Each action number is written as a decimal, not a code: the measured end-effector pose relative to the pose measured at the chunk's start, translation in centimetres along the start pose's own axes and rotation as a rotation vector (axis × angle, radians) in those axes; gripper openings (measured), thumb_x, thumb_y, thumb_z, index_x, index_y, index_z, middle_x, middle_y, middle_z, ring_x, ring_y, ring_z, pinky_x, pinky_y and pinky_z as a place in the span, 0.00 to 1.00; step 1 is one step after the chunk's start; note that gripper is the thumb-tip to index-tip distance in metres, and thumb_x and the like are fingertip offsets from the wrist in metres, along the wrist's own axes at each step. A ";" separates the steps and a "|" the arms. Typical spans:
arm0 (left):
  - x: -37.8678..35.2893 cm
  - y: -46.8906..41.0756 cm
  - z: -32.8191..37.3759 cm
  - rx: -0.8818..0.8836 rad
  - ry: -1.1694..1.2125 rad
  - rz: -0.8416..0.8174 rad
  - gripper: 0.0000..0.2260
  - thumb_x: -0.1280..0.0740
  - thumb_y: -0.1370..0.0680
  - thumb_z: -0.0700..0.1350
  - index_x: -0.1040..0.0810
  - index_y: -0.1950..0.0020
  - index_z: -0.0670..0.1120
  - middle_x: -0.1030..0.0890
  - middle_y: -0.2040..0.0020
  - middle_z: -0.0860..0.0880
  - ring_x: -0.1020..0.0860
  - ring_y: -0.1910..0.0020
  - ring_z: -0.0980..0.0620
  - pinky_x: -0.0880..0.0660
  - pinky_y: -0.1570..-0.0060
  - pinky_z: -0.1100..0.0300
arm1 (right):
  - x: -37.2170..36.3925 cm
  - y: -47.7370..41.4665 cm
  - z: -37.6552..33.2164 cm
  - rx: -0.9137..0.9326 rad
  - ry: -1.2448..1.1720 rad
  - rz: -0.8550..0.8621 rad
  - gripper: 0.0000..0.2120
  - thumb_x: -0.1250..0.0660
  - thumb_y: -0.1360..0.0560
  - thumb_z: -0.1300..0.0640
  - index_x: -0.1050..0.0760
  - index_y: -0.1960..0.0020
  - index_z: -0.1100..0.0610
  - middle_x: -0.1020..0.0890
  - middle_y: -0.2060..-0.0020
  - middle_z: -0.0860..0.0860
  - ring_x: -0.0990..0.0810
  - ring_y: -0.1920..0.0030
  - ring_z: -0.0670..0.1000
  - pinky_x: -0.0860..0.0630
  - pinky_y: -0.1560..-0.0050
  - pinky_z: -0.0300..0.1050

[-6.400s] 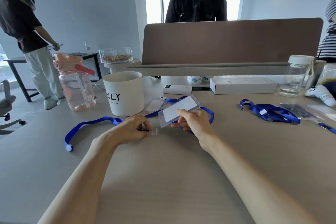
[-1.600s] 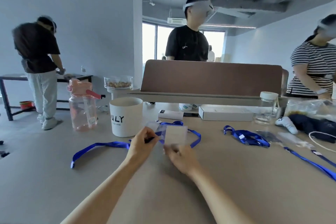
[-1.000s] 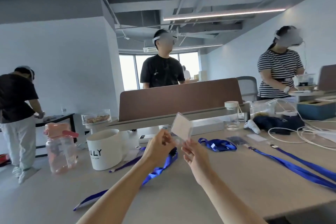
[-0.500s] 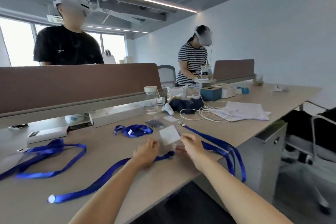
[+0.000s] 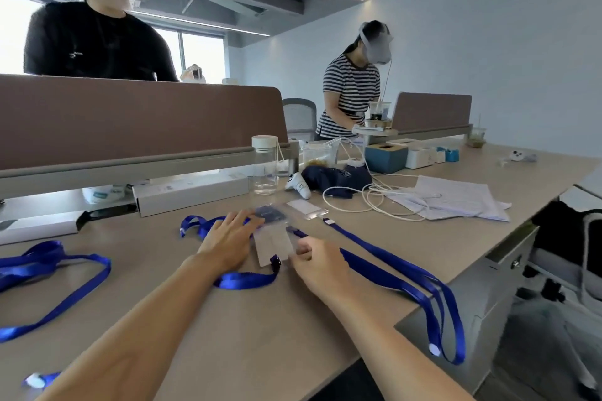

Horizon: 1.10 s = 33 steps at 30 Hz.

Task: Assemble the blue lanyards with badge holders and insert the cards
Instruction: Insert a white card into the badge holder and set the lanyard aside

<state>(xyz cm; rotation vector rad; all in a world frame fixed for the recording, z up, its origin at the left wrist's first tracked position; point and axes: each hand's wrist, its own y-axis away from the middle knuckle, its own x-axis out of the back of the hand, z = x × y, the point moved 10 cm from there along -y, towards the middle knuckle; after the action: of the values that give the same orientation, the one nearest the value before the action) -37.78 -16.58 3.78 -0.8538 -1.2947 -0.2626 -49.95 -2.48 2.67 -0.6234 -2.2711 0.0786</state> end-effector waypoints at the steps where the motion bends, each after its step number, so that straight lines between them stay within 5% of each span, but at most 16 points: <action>1: -0.8 -0.5 -0.7 0.005 -0.006 -0.079 0.21 0.44 0.19 0.46 0.38 0.25 0.54 0.38 0.25 0.52 0.36 0.29 0.48 0.36 0.32 0.51 | -0.4 -0.4 -0.5 0.032 0.059 -0.011 0.06 0.35 0.22 0.51 0.23 0.46 0.50 0.19 0.52 0.45 0.21 0.51 0.46 0.23 0.54 0.43; 4: -3.3 -0.7 -4.9 0.144 -0.004 -0.256 0.20 0.50 0.18 0.50 0.38 0.25 0.54 0.34 0.26 0.51 0.34 0.30 0.48 0.35 0.33 0.49 | -1.7 -2.3 -1.2 0.077 0.154 -0.033 0.11 0.34 0.23 0.48 0.25 0.42 0.49 0.19 0.47 0.43 0.21 0.46 0.47 0.25 0.52 0.45; 9: -3.8 -0.5 -10.2 0.372 0.022 -0.203 0.21 0.50 0.19 0.51 0.36 0.26 0.52 0.35 0.26 0.49 0.35 0.29 0.44 0.39 0.33 0.45 | -4.1 -5.9 -2.2 0.124 0.210 -0.048 0.08 0.35 0.24 0.49 0.25 0.46 0.49 0.20 0.48 0.44 0.22 0.45 0.48 0.25 0.48 0.47; 20: -4.0 -2.1 -13.8 0.588 -0.019 -0.106 0.22 0.49 0.20 0.54 0.33 0.29 0.47 0.33 0.30 0.41 0.36 0.32 0.39 0.41 0.33 0.43 | -8.1 -10.0 -5.1 0.367 0.385 -0.042 0.10 0.39 0.21 0.53 0.24 0.45 0.57 0.27 0.44 0.54 0.27 0.44 0.56 0.29 0.52 0.48; 25: -0.2 -2.9 -9.2 0.267 -0.082 0.193 0.14 0.40 0.22 0.50 0.23 0.40 0.47 0.28 0.35 0.47 0.32 0.36 0.44 0.39 0.37 0.49 | -9.0 -11.8 -4.4 0.299 0.496 -0.027 0.15 0.42 0.21 0.49 0.25 0.39 0.53 0.32 0.36 0.55 0.36 0.34 0.58 0.38 0.37 0.53; 28: -1.3 -3.1 -7.8 0.198 0.162 0.052 0.12 0.40 0.21 0.48 0.21 0.41 0.48 0.21 0.41 0.49 0.25 0.41 0.48 0.31 0.44 0.53 | -9.4 -12.4 -3.0 0.197 0.468 -0.075 0.17 0.47 0.19 0.48 0.27 0.36 0.53 0.31 0.34 0.56 0.34 0.33 0.60 0.39 0.35 0.56; 33: -4.4 -3.8 -7.3 0.141 0.214 -0.220 0.19 0.45 0.19 0.58 0.31 0.31 0.53 0.26 0.34 0.50 0.27 0.37 0.49 0.30 0.38 0.50 | -9.2 -12.8 -3.0 0.220 0.459 -0.055 0.17 0.45 0.19 0.51 0.29 0.33 0.56 0.30 0.34 0.58 0.32 0.34 0.61 0.35 0.36 0.54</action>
<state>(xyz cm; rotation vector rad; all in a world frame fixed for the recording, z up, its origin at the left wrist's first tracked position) -36.05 -25.33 1.09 -0.5480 -1.1908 -0.4208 -47.68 -18.34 1.72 -0.4115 -1.8034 0.1405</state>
